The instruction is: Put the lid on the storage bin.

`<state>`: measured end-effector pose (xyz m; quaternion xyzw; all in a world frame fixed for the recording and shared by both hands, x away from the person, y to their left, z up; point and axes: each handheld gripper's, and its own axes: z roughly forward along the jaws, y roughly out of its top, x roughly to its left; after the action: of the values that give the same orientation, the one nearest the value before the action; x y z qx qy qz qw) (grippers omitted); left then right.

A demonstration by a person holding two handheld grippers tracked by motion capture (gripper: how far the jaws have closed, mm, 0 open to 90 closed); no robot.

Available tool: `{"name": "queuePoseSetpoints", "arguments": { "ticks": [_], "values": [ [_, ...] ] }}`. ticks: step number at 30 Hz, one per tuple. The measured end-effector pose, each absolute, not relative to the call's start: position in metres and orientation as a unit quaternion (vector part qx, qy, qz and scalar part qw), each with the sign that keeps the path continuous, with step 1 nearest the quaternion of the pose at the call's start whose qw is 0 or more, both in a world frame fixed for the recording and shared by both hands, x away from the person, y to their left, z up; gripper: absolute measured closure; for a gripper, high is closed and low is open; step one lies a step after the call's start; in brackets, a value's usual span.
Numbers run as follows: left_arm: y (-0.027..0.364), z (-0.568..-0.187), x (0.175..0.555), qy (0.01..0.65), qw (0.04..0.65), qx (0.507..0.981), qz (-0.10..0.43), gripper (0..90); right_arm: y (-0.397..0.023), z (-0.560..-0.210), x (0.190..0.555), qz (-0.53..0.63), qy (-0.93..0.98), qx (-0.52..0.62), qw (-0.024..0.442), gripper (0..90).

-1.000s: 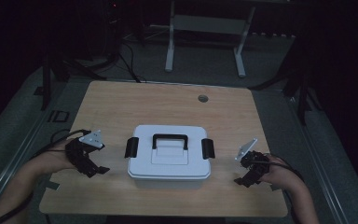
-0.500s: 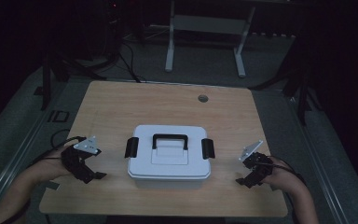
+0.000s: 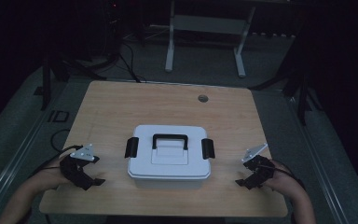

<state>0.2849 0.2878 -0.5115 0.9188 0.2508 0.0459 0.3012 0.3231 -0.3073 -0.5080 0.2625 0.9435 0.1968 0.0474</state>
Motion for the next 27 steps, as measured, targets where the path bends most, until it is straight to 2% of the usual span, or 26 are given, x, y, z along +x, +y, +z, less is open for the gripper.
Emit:
{"name": "queuePoseSetpoints", "arguments": {
  "ticks": [14, 27],
  "values": [
    [0.297, -0.532, 0.283, 0.273, 0.302, 0.912, 0.042, 9.3, -0.32, -0.528, 0.32, 0.234, 0.92, 0.304, 0.078, 18.3],
    [0.299, -0.533, 0.282, 0.279, 0.318, 0.905, 0.05, 9.3, -0.321, -0.535, 0.319, 0.267, 0.904, 0.322, 0.092, 18.3]
  ]
}}
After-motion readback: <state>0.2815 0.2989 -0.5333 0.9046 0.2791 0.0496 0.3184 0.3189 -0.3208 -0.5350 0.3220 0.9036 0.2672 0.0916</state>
